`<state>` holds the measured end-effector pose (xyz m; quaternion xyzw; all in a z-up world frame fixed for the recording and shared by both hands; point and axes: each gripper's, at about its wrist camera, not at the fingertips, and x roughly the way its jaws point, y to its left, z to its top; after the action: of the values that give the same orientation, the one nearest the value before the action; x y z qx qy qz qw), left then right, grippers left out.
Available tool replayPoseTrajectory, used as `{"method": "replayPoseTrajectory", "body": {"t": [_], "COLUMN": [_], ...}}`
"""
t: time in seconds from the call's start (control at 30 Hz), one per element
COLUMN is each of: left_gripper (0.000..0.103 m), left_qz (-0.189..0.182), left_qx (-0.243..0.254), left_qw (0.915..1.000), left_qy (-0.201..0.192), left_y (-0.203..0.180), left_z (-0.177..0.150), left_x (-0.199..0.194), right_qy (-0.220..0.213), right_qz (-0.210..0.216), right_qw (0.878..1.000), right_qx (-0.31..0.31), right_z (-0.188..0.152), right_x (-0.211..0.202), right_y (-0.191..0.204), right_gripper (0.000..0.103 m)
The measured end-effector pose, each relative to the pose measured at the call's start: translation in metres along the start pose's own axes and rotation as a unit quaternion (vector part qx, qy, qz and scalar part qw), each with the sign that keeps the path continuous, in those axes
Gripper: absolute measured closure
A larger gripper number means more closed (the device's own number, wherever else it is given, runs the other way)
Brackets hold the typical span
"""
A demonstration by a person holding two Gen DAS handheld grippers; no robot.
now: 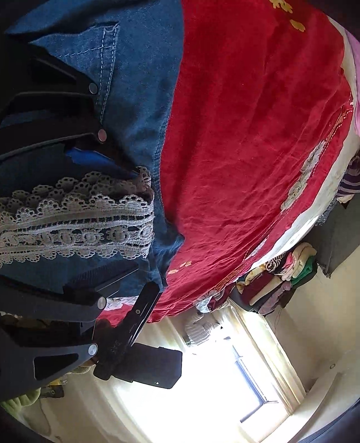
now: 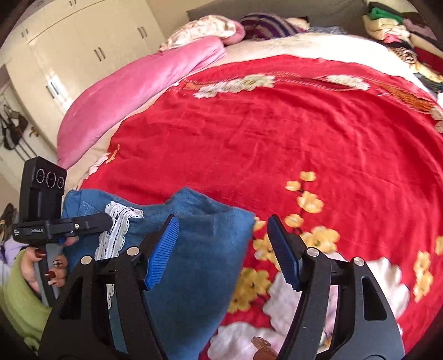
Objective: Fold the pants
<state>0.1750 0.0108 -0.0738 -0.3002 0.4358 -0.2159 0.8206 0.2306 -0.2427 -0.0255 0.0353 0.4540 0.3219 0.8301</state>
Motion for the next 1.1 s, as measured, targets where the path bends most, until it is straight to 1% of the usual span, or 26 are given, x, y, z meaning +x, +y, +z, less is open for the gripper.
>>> {"method": "replayPoseTrajectory", "body": {"t": [0.03,0.07,0.1,0.13,0.17,0.2,0.23,0.3,0.4,0.47,0.5,0.57,0.63,0.67,0.7,0.73,0.8,0.83,0.87,0.97,1.03,1.1], "left_gripper": [0.066,0.068,0.071,0.074,0.076,0.079,0.080,0.080,0.080,0.080,0.080,0.078,0.071,0.070,0.069,0.069,0.069,0.065,0.064,0.055,0.046,0.043], "left_qz": [0.005,0.005,0.004,0.006,0.008,0.007,0.007,0.011,0.032,0.043,0.053,0.060,0.072,0.070,0.069,0.070,0.070,0.072,0.071,0.075,0.081,0.086], "left_qx": [0.002,0.003,0.005,0.013,0.026,0.039,0.048,0.074,0.110,0.110,0.100,0.080,0.071,0.069,0.069,0.072,0.080,0.082,0.084,0.083,0.085,0.089], "left_qw": [1.0000,1.0000,1.0000,0.9999,0.9996,0.9992,0.9988,0.9972,0.9933,0.9930,0.9936,0.9950,0.9949,0.9951,0.9952,0.9949,0.9944,0.9940,0.9939,0.9934,0.9925,0.9917], "left_qy": [0.000,0.001,0.004,0.007,0.009,0.009,0.008,0.003,-0.011,-0.011,-0.005,0.003,0.005,0.005,0.004,0.003,-0.003,-0.009,-0.013,-0.024,-0.031,-0.034], "left_y": [-0.003,-0.005,-0.007,-0.010,-0.014,-0.020,-0.026,-0.041,-0.058,-0.054,-0.045,-0.033,-0.024,-0.021,-0.019,-0.020,-0.023,-0.024,-0.024,-0.025,-0.026,-0.031], "left_z": [0.001,0.001,0.001,0.000,0.000,0.001,0.003,0.010,0.019,0.025,0.026,0.025,0.022,0.021,0.021,0.021,0.021,0.018,0.018,0.011,0.006,0.002], "left_x": [0.002,0.003,0.005,0.004,0.003,0.002,0.001,0.000,0.000,0.004,0.008,0.014,0.017,0.015,0.013,0.010,0.003,-0.004,-0.009,-0.029,-0.043,-0.053], "right_qy": [0.007,0.014,0.016,0.009,0.000,-0.008,-0.022,-0.047,-0.058,-0.054,-0.053,-0.046,-0.035,-0.033,-0.035,-0.043,-0.065,-0.080,-0.087,-0.101,-0.104,-0.105], "right_qz": [0.006,0.013,0.021,0.031,0.035,0.035,0.032,0.027,0.011,-0.007,-0.014,-0.030,-0.062,-0.067,-0.068,-0.069,-0.067,-0.068,-0.072,-0.077,-0.077,-0.073], "right_qw": [1.000,1.000,1.000,0.999,0.999,0.999,0.999,0.998,0.998,0.998,0.998,0.998,0.997,0.997,0.996,0.996,0.995,0.994,0.993,0.991,0.991,0.990], "right_qx": [0.004,0.009,0.013,0.014,0.012,0.008,0.005,0.012,0.008,0.004,0.001,-0.009,-0.030,-0.034,-0.035,-0.032,-0.023,-0.021,-0.021,-0.033,-0.043,-0.052], "right_z": [-0.001,0.000,0.000,-0.002,-0.003,-0.004,-0.005,-0.005,-0.003,-0.002,-0.001,-0.002,-0.004,-0.005,-0.006,-0.007,-0.010,-0.013,-0.015,-0.027,-0.041,-0.053], "right_x": [0.004,0.013,0.015,0.016,0.014,0.011,0.005,-0.007,-0.011,-0.008,-0.005,0.002,0.009,0.010,0.009,0.004,-0.010,-0.022,-0.029,-0.050,-0.062,-0.073], "right_y": [-0.002,-0.003,-0.004,-0.004,-0.003,-0.003,-0.003,-0.005,-0.006,-0.006,-0.005,-0.003,0.002,0.003,0.003,0.004,0.003,0.005,0.007,0.018,0.028,0.037], "right_gripper": [0.044,0.047,0.066,0.078,0.083,0.092,0.096,0.096,0.096,0.096,0.096,0.093,0.085,0.083,0.071,0.056,0.050,0.045,0.042,0.035,0.032,0.028]}}
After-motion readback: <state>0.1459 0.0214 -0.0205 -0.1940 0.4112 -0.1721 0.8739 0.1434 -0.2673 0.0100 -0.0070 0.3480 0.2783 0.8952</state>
